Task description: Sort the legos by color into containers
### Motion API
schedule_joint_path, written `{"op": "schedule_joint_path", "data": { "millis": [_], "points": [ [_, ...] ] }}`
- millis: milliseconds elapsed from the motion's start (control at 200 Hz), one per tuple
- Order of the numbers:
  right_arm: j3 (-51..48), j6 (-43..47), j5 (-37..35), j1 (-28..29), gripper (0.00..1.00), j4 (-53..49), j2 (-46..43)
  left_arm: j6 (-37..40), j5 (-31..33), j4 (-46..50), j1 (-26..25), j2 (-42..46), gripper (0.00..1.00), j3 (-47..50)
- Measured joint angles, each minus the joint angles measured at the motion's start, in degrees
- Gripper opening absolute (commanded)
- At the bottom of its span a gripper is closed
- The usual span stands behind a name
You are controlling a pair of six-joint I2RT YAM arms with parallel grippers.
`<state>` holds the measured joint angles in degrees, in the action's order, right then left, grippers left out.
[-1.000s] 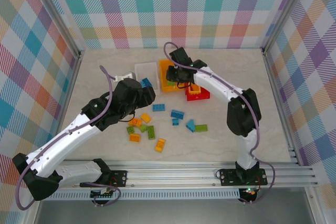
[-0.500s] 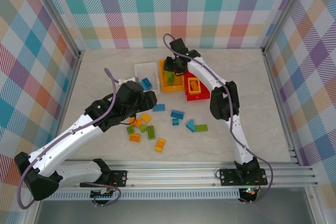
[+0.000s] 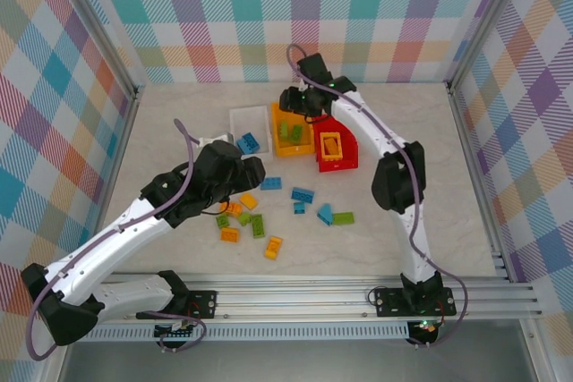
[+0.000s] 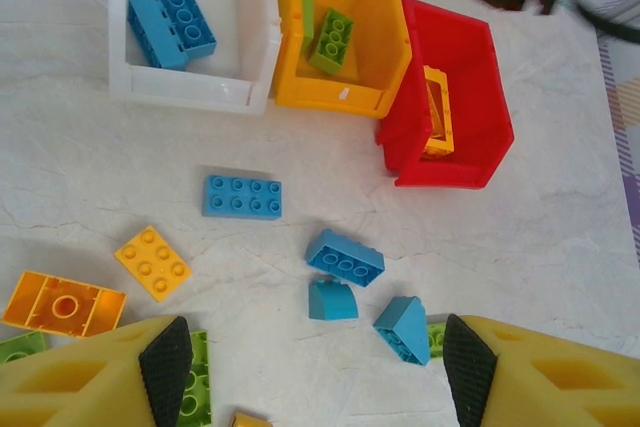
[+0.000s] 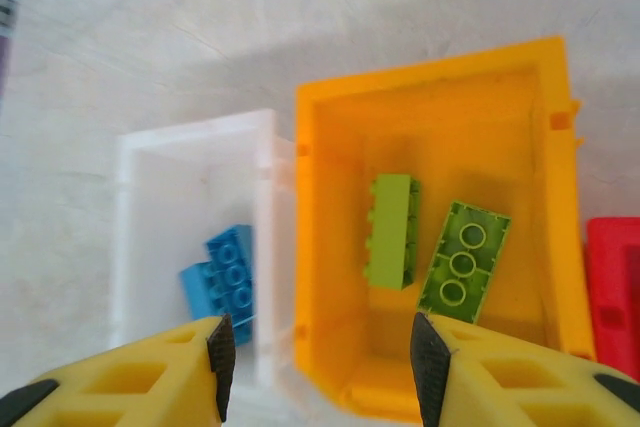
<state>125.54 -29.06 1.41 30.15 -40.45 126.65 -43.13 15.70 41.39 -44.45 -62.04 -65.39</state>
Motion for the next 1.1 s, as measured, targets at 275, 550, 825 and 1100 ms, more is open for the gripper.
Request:
{"op": "schedule_joint_path", "data": {
  "millis": [275,550,825,1100],
  "points": [
    [-24.46,2.32,-2.43,4.26,0.54,9.64,-28.79,-1.55,1.79,7.21,0.44,1.55,0.69,-0.39],
    [-55.74,4.5,-3.76,16.02,0.57,15.69,-55.04,-3.61,-0.31,12.98,6.14,0.57,0.66,-0.72],
    [-69.29,2.54,-4.85,27.23,0.59,13.49,-66.25,-7.54,-3.61,14.4,11.3,0.61,0.66,4.37],
    [-70.25,0.57,-8.98,31.74,0.61,12.07,-68.37,-12.72,-7.87,13.46,13.9,0.63,0.64,9.46]
  ]
}}
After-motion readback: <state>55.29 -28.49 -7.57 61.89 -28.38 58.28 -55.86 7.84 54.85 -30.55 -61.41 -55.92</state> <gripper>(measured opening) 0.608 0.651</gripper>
